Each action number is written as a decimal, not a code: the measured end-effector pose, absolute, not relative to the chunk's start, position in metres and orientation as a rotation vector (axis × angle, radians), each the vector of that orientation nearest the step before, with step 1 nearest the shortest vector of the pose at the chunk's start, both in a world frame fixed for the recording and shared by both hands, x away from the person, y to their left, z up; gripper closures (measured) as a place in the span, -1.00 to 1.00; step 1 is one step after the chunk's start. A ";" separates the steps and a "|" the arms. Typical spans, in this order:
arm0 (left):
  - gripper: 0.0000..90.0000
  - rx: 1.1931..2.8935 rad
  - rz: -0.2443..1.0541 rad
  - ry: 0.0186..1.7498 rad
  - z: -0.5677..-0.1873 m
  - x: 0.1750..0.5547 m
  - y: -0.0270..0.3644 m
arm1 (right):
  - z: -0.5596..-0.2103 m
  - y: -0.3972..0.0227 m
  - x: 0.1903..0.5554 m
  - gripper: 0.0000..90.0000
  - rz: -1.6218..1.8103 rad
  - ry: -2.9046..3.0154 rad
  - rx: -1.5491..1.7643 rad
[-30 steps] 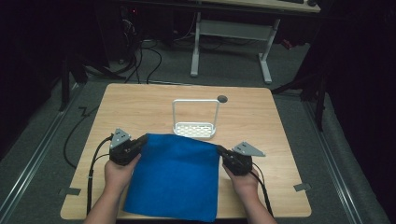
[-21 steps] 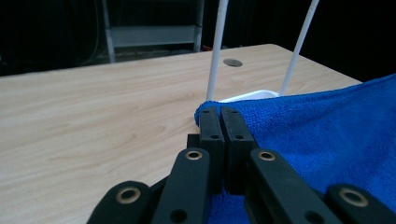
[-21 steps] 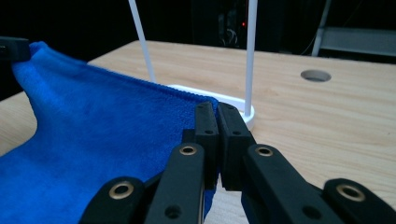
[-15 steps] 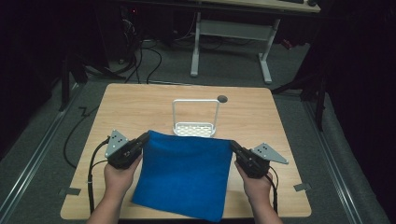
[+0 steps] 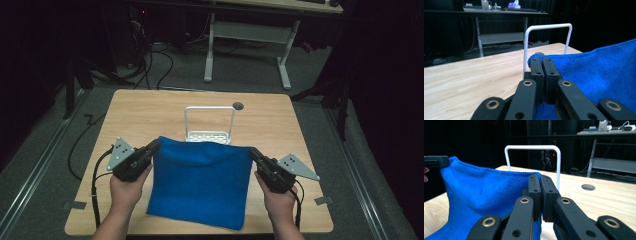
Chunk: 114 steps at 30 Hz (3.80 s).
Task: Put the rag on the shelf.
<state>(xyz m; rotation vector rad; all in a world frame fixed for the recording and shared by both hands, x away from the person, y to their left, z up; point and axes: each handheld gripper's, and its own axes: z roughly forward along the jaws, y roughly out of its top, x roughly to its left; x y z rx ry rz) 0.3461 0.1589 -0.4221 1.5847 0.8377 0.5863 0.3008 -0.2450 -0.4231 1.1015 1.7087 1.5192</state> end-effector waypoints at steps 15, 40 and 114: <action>0.97 1.507 0.654 0.793 -0.377 0.348 0.154 | -0.369 -0.249 0.302 0.96 1.520 1.598 1.002; 0.97 1.497 0.737 0.767 -0.339 0.386 0.131 | -0.334 -0.261 0.334 0.96 1.476 1.539 1.000; 0.98 1.804 0.746 1.004 -0.435 0.538 0.110 | -0.408 -0.251 0.514 0.96 1.150 1.762 1.171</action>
